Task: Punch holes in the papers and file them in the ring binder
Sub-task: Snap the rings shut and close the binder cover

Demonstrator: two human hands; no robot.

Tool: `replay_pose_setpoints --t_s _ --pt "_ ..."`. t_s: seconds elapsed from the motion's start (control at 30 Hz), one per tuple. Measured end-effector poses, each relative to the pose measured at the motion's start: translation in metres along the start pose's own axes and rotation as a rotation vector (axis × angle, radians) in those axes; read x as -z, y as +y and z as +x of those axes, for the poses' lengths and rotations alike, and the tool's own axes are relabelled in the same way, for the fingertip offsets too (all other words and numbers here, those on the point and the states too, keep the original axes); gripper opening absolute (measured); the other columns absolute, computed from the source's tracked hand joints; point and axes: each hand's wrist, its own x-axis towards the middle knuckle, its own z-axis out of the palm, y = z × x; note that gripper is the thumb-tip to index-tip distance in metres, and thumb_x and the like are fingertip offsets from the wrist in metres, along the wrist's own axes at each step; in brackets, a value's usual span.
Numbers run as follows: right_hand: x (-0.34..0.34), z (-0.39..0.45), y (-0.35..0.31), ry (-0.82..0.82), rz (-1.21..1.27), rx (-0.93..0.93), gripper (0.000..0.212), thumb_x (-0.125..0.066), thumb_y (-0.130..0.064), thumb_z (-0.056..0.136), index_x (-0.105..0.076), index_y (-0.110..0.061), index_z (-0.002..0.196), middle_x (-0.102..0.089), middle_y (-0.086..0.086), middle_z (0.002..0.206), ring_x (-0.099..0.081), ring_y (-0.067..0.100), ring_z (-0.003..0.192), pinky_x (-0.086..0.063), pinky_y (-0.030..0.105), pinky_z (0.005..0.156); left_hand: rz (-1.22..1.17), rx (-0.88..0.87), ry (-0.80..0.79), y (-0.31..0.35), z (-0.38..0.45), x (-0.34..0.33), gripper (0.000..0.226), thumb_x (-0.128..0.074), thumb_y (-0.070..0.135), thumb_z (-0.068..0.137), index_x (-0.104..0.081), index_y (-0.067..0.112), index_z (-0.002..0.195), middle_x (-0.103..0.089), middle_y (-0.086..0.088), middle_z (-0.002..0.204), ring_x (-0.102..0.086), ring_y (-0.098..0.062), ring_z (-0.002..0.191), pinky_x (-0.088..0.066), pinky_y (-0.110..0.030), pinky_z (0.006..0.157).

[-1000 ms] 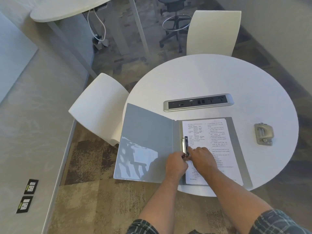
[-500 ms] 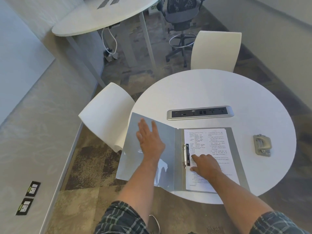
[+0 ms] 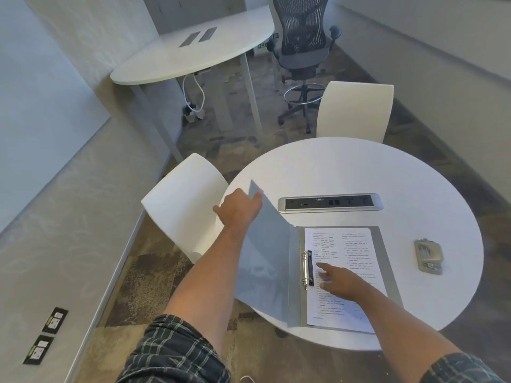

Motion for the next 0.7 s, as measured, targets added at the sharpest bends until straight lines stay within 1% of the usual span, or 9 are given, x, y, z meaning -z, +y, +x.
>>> replay_pose_setpoints --t_s 0.1,0.13,0.2,0.3,0.4,0.5,0.57,0.63,0.7 --pt "0.017 -0.011 -0.001 0.063 0.295 0.016 0.058 -0.068 -0.041 0.094 -0.049 -0.029 0.148 -0.064 0.0 0.138 -0.062 0.017 0.121 -0.045 0.035 0.105 -0.316 -0.093 -0.097 0.032 -0.01 0.012 0.074 -0.039 0.072 0.091 -0.075 0.008 0.09 -0.08 -0.008 0.081 -0.078 -0.028 0.079 -0.058 -0.038 0.089" --pt "0.023 -0.015 -0.001 0.091 0.396 0.023 0.049 -0.069 -0.042 0.095 -0.057 -0.028 0.14 -0.067 0.0 0.133 -0.065 0.014 0.114 -0.047 0.035 0.1 -0.418 -0.124 -0.183 0.041 -0.017 0.01 0.066 -0.044 0.065 0.094 -0.074 0.007 0.085 -0.078 -0.007 0.071 -0.078 -0.025 0.065 -0.059 -0.035 0.083" --pt "0.035 -0.024 0.001 0.154 0.613 0.012 0.037 -0.068 -0.042 0.095 -0.069 -0.024 0.127 -0.073 0.001 0.123 -0.071 0.011 0.102 -0.052 0.04 0.099 -0.596 -0.164 -0.37 0.057 -0.035 0.001 0.043 -0.055 0.041 0.098 -0.073 0.004 0.088 -0.079 -0.009 0.072 -0.077 -0.027 0.061 -0.062 -0.035 0.078" --pt "0.055 -0.038 0.011 0.251 0.879 -0.035 0.04 -0.059 -0.053 0.097 -0.073 -0.021 0.118 -0.079 0.0 0.107 -0.076 0.018 0.094 -0.054 0.046 0.099 -0.652 -0.294 -0.562 0.064 -0.058 -0.037 0.021 -0.066 0.023 0.089 -0.076 0.004 0.089 -0.08 -0.014 0.092 -0.078 -0.032 0.077 -0.063 -0.033 0.068" --pt "0.072 -0.049 0.036 0.317 1.128 -0.08 0.064 -0.054 -0.074 0.088 -0.074 -0.018 0.112 -0.078 0.005 0.097 -0.072 0.023 0.08 -0.057 0.04 0.077 -0.363 -0.495 -0.624 0.058 -0.08 -0.077 0.025 -0.07 0.027 0.088 -0.082 0.014 0.106 -0.08 -0.007 0.108 -0.074 -0.018 0.098 -0.055 -0.024 0.089" --pt "0.08 -0.063 0.06 0.383 1.204 -0.128 0.064 -0.055 -0.074 0.088 -0.072 -0.017 0.111 -0.073 0.006 0.092 -0.065 0.024 0.075 -0.051 0.034 0.067 -0.101 -0.583 -0.647 0.042 -0.094 -0.11 0.042 -0.07 0.03 0.084 -0.075 0.024 0.125 -0.074 -0.002 0.125 -0.067 -0.021 0.117 -0.049 -0.026 0.098" --pt "0.078 -0.065 0.075 0.438 1.102 -0.149 0.064 -0.07 -0.064 0.083 -0.066 -0.016 0.125 -0.074 0.006 0.1 -0.069 0.024 0.082 -0.055 0.035 0.071 0.089 -0.627 -0.624 0.027 -0.098 -0.131 0.066 -0.073 0.039 0.076 -0.061 0.032 0.14 -0.057 0.004 0.147 -0.055 -0.028 0.133 -0.046 -0.036 0.106" --pt "0.072 -0.063 0.086 0.482 0.883 -0.193 0.075 -0.083 -0.045 0.079 -0.051 -0.019 0.141 -0.07 0.009 0.11 -0.072 0.025 0.094 -0.058 0.038 0.078 0.259 -0.653 -0.596 0.009 -0.103 -0.146 0.083 -0.077 0.043 0.078 -0.041 0.037 0.153 -0.029 0.006 0.165 -0.032 -0.035 0.149 -0.039 -0.047 0.113" --pt "0.062 -0.063 0.092 0.471 0.568 -0.221 0.085 -0.083 -0.039 0.076 -0.04 -0.027 0.148 -0.063 0.01 0.122 -0.067 0.027 0.105 -0.056 0.041 0.085 0.348 -0.648 -0.606 -0.006 -0.112 -0.158 0.092 -0.074 0.048 0.083 -0.023 0.041 0.159 -0.007 0.005 0.172 -0.009 -0.038 0.157 -0.033 -0.051 0.118"
